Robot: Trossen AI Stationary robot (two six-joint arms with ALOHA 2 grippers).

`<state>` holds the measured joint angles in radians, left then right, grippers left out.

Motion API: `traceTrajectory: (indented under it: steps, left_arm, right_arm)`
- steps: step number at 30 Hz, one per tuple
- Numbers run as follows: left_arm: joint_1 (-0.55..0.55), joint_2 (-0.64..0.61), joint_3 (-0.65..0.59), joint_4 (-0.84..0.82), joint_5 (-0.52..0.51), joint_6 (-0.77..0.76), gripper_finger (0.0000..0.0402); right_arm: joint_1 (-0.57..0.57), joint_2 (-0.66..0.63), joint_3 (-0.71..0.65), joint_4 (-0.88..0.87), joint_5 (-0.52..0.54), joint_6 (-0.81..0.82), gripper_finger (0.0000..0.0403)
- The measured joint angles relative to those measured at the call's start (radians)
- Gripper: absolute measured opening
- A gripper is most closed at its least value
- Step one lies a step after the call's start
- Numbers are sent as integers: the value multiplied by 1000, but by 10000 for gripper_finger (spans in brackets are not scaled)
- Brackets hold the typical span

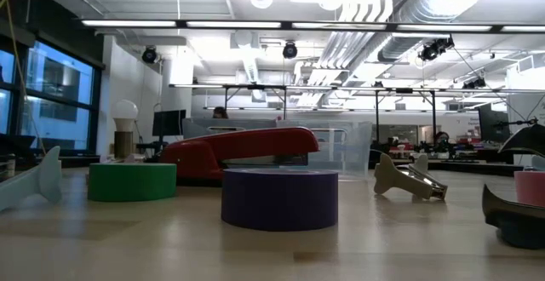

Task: Pick and place Stapler, Stapler remover, tape
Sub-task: Put the red tape into the blue bin

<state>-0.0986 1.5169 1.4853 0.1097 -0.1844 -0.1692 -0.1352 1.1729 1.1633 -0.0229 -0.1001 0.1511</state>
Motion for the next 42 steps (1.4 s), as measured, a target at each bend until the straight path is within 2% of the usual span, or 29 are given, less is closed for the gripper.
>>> traceTrajectory:
  steps: [6,11,16,21,25,32,36,42]
  left_arm:
    - [0,-8,0,-19,-114,30,224]
    - [-1,-52,0,-77,-267,108,239]
    - [0,-126,0,-225,-423,120,240]
    - [15,-202,1,-438,-551,75,241]
    - [58,-239,0,-583,-553,-12,241]
    - [171,-248,0,-756,-471,9,241]
    - [265,-248,-2,-838,-428,8,241]
    - [371,-248,-44,-846,-421,31,241]
  right_arm:
    - [-55,-43,1,-111,38,14,34]
    - [-110,-69,1,-268,68,20,34]
    - [-167,-72,1,-404,93,25,34]
    - [-242,-39,1,-430,99,1,34]
    - [-291,20,1,-420,68,-25,34]
    - [-370,187,1,-310,37,-48,34]
    - [-413,296,1,-227,19,25,34]
    - [-459,448,1,-81,18,220,34]
